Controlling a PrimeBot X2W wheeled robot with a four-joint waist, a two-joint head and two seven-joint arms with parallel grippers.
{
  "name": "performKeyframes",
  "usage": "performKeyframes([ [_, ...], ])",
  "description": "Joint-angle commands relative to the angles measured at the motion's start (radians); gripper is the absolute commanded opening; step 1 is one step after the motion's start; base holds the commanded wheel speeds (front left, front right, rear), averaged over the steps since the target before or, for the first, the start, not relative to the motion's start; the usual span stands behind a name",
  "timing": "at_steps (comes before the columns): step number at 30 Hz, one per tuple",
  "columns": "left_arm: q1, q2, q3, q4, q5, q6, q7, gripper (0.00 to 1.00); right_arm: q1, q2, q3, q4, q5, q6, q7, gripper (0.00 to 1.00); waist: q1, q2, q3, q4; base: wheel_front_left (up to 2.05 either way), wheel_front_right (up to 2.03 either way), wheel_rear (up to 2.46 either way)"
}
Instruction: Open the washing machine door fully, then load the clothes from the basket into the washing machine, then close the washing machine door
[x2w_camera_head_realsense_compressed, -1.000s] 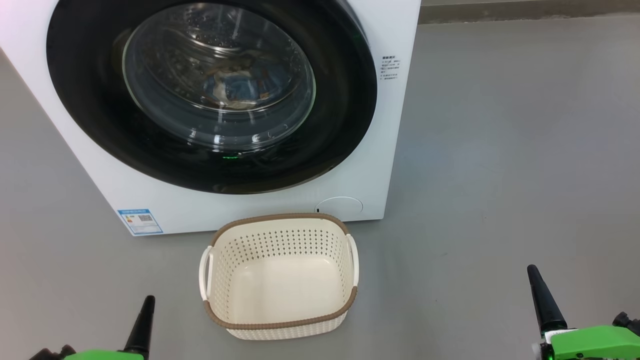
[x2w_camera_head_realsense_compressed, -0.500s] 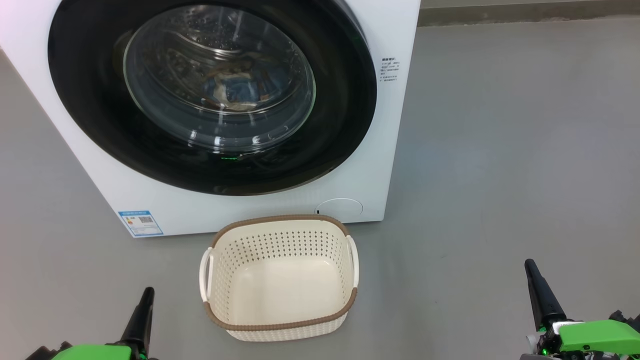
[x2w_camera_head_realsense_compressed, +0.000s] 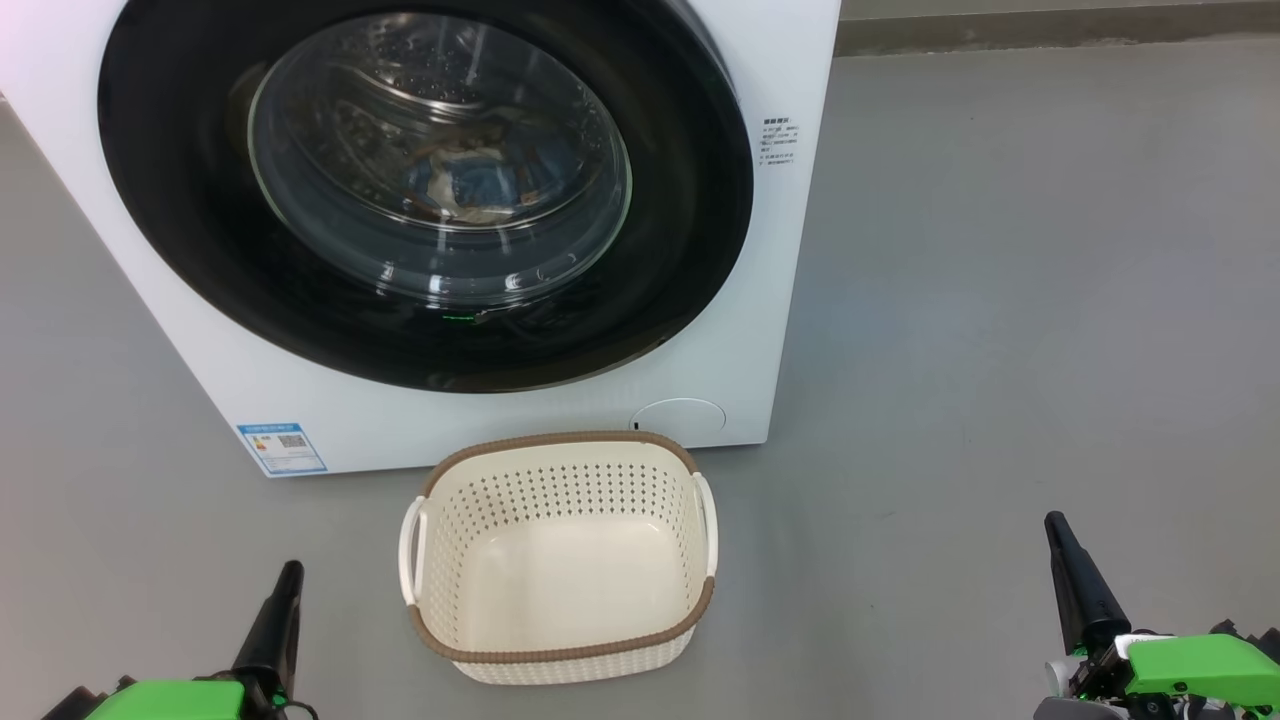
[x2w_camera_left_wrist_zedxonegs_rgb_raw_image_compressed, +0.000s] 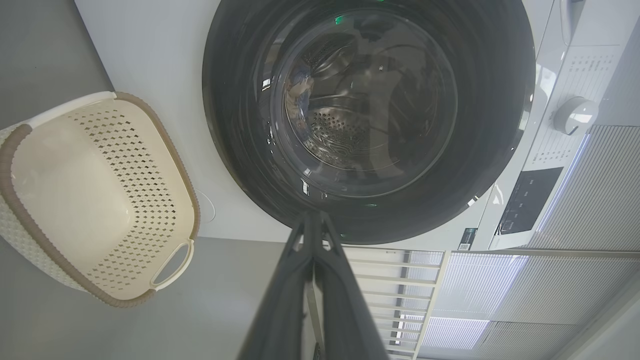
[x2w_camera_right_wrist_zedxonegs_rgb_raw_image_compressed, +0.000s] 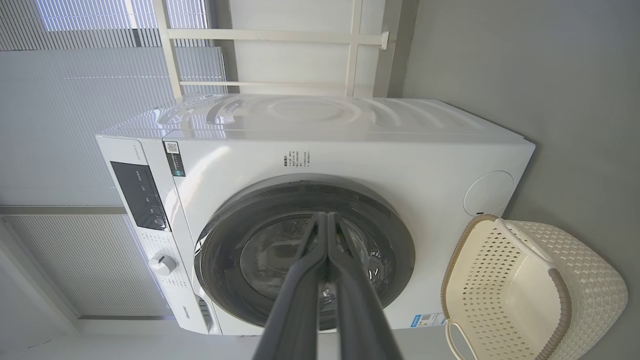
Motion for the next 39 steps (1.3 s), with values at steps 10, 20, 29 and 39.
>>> performKeyframes([
  [10,-0.041,0.019,0.035,-0.019,-0.009,-0.007,0.006,0.0,-0.042,-0.004,0.02,-0.025,0.002,0.002,0.008,0.0,0.0,-0.0001,0.0,0.0,0.0,0.0,0.0],
  [20,-0.041,0.018,0.036,-0.019,-0.007,-0.007,0.007,0.0,-0.043,-0.002,0.017,-0.025,0.0,0.002,0.01,0.0,0.0,-0.0001,0.0,0.0,0.0,0.0,0.0],
  [29,-0.041,0.017,0.037,-0.019,-0.006,-0.007,0.008,0.0,-0.043,-0.001,0.015,-0.025,-0.002,0.002,0.012,0.0,0.0,-0.0001,0.0,0.0,0.0,0.0,0.0],
  [39,-0.041,0.016,0.039,-0.019,-0.005,-0.007,0.009,0.0,-0.043,0.001,0.013,-0.024,-0.004,0.002,0.014,0.0,0.0,-0.0001,0.0,0.0,0.0,0.0,0.0],
])
